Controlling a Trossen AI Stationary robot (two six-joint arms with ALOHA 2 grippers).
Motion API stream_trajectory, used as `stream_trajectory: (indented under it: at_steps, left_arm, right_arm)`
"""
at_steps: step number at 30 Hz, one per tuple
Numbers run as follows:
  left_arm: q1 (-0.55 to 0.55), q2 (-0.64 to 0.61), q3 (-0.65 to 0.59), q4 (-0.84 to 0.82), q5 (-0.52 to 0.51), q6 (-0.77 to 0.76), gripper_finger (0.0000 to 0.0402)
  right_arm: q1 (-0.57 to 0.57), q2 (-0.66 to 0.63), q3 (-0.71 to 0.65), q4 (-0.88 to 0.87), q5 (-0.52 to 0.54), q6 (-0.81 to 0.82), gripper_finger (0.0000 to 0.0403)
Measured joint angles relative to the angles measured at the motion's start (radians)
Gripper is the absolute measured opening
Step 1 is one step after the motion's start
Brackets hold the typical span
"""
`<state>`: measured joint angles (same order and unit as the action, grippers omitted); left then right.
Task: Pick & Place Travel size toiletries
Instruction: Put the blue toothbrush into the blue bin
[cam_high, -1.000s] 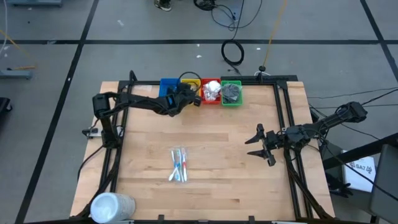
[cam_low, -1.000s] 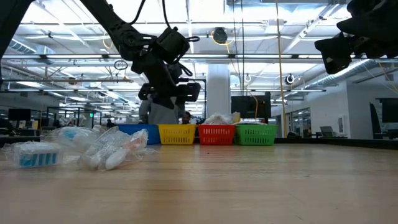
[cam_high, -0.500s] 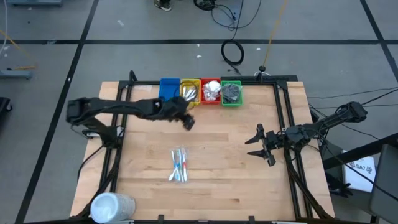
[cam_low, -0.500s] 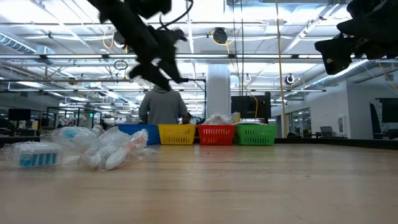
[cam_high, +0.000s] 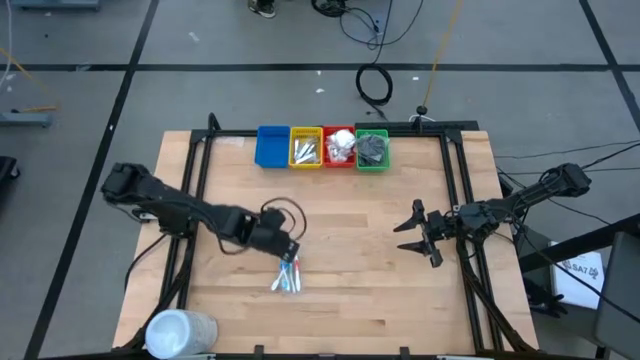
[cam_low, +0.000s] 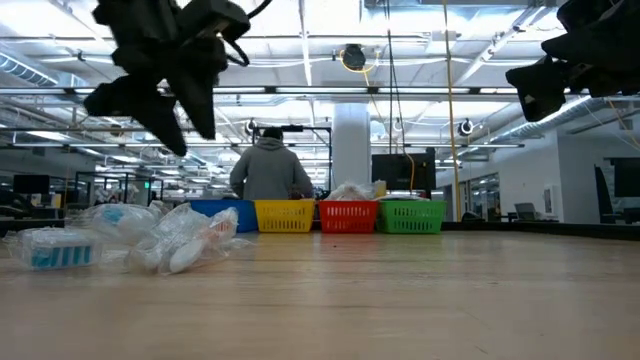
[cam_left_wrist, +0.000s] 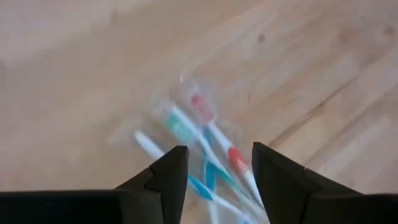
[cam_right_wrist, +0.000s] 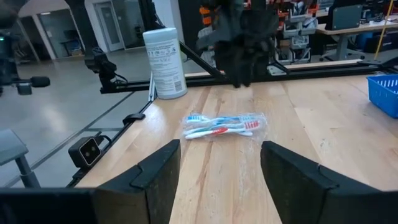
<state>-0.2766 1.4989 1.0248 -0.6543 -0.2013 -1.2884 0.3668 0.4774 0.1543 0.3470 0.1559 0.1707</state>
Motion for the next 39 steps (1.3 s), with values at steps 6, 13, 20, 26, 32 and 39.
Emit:
stream_trajectory:
  at_steps: [6, 13, 20, 26, 32, 39]
  left_arm:
    - [-0.075, 0.103, 0.000, 0.002, 0.023, -0.234, 0.0163]
    - [-0.081, 0.209, 0.000, 0.003, 0.097, -0.365, 0.0152]
    - [-0.060, 0.247, 0.000, 0.005, 0.102, -0.378, 0.0152]
    - [-0.050, 0.272, 0.000, -0.026, 0.153, -0.380, 0.0152]
    - [-0.049, 0.276, 0.000, -0.056, 0.154, -0.397, 0.0152]
    - [-0.049, 0.276, 0.000, -0.051, 0.153, -0.393, 0.0136]
  right_arm:
    - [0.000, 0.006, 0.000, -0.001, 0.000, 0.000, 0.0210]
    - [0.000, 0.007, 0.000, 0.000, 0.000, 0.000, 0.0210]
    - [0.000, 0.007, 0.000, 0.000, 0.000, 0.000, 0.0210]
    - [0.000, 0.007, 0.000, 0.000, 0.000, 0.000, 0.0210]
    - [0.000, 0.008, 0.000, -0.004, 0.000, 0.001, 0.0210]
    - [0.000, 0.009, 0.000, -0.005, 0.000, 0.001, 0.0210]
